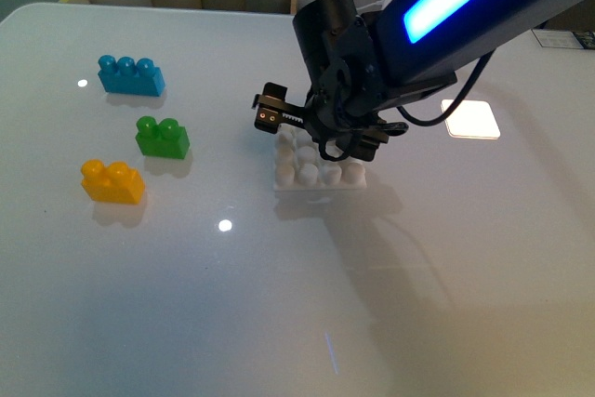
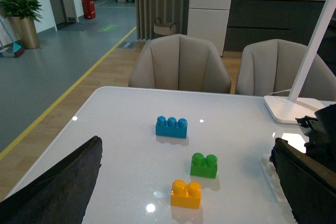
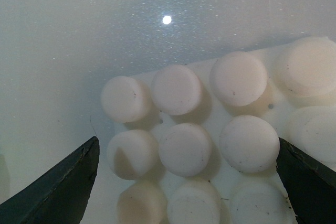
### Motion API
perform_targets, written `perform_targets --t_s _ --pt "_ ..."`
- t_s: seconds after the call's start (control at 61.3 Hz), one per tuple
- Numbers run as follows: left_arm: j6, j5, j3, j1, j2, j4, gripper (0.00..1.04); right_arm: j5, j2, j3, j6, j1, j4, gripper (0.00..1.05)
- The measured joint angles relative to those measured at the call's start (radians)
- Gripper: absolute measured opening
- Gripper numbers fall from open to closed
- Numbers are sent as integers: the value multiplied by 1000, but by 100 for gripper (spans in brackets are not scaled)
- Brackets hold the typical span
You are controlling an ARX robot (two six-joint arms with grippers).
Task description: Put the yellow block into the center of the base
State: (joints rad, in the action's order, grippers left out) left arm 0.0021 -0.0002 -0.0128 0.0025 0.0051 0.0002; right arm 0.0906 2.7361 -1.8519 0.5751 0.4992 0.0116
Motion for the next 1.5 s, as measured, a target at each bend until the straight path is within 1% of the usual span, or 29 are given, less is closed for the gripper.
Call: perform_targets --t_s 0.065,0.163,0.359,0.457,0.62,0.946,1.5 --pt "0 0 0 0 0 0 97 -2 15 -36 9 11 21 96" --pt "0 0 0 0 0 0 97 -33 26 -62 31 29 32 96" --pt "0 0 0 0 0 0 97 -55 27 -67 52 53 29 96" --pt "0 0 0 0 0 0 97 -76 27 -80 99 62 29 96" --pt "0 0 0 0 0 0 97 -80 26 -81 140 72 17 96" --pt "0 0 0 0 0 0 97 -98 -40 42 242 88 -69 96" --pt "0 0 0 0 0 0 97 -100 -114 137 290 65 -123 96"
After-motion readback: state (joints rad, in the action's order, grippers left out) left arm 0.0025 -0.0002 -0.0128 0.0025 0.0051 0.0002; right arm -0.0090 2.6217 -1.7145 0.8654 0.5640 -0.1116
